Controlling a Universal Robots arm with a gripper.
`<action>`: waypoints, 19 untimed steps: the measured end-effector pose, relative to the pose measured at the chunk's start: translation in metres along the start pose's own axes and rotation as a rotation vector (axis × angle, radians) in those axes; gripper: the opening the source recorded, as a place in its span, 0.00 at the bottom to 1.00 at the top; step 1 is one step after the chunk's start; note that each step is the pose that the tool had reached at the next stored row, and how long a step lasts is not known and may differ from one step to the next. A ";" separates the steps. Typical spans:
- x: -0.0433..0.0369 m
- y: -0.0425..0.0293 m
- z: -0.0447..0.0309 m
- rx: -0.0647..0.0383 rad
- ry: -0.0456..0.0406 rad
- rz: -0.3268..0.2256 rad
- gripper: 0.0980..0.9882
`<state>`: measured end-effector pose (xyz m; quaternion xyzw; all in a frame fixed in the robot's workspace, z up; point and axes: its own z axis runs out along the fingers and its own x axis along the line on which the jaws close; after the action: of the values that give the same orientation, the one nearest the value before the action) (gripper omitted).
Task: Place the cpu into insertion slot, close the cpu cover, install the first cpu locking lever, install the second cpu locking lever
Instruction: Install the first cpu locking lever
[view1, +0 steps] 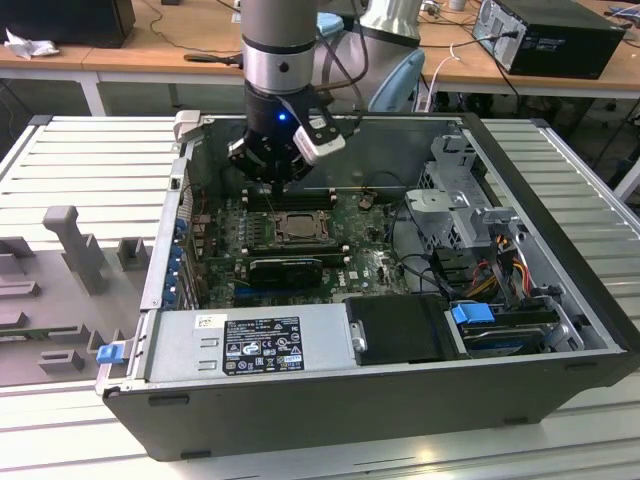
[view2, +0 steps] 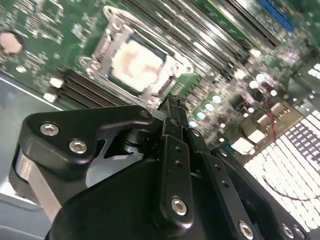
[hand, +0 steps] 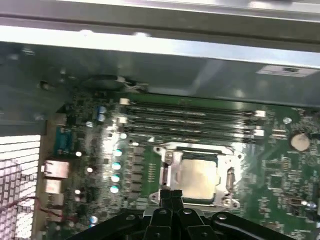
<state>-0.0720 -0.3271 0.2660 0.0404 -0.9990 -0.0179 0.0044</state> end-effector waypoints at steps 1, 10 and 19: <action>0.0074 0.0006 0.0006 -0.001 -0.0030 0.000 0.01; 0.0355 0.0209 0.0073 -0.006 -0.0069 0.000 0.01; 0.0331 0.0342 0.0088 -0.007 -0.0069 -0.001 0.01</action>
<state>-0.1079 -0.2954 0.2587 0.0406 -0.9989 -0.0214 0.0011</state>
